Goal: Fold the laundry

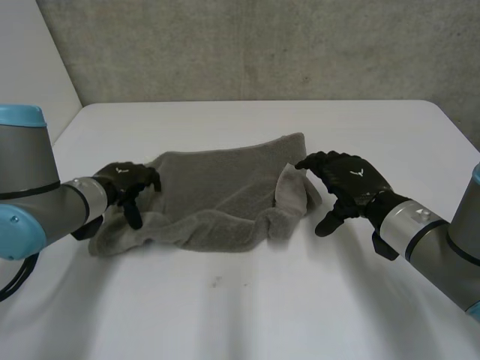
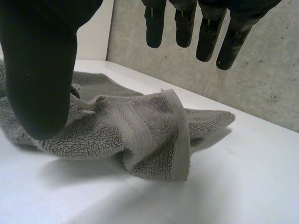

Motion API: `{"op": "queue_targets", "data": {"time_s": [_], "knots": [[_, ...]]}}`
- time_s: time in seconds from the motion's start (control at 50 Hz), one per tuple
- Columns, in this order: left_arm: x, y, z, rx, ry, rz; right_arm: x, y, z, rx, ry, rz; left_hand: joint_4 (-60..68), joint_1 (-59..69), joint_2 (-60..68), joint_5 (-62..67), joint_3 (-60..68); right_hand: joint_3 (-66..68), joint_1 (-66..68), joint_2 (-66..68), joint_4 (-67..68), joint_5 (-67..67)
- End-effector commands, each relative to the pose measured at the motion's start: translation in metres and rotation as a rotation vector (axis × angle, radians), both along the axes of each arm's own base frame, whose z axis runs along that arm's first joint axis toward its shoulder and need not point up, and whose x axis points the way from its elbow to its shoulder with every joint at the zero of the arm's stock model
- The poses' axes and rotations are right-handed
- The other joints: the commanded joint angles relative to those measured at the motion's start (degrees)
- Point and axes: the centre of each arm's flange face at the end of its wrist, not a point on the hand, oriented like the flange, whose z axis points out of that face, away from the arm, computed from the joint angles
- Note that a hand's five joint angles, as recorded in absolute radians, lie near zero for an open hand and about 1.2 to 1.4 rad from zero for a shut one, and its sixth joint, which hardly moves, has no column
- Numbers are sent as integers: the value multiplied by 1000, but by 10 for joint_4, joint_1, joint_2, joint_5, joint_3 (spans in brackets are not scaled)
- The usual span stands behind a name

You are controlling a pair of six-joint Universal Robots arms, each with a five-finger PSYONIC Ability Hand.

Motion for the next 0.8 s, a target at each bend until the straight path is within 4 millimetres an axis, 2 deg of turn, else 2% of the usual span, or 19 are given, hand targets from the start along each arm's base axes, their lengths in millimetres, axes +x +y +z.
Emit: {"op": "queue_targets", "data": {"time_s": [0.02,0.24,0.28,0.38,0.66,0.8], "knots": [[5,4,-11,63,-14,12,0,0,-4,9,1,2,142,143,141,142,143,-24,-25,-32,-36,-33],[9,18,-21,110,-44,6,0,0,-6,-2,21,7,173,173,172,172,173,-24,-25,-32,-36,-33],[10,23,-18,108,-55,2,0,0,-7,-5,28,9,221,222,220,221,222,-24,-25,-32,-36,-33],[16,30,-13,107,-59,13,0,0,-8,-15,43,13,245,246,244,244,245,-24,-25,-32,-36,-33],[26,50,-11,138,-65,30,0,0,-14,0,53,15,259,259,257,258,259,-24,-25,-32,-36,-33],[30,58,-17,156,-67,38,1,-2,-10,-29,68,19,369,370,368,368,370,-24,-25,-32,-36,-33]]}}
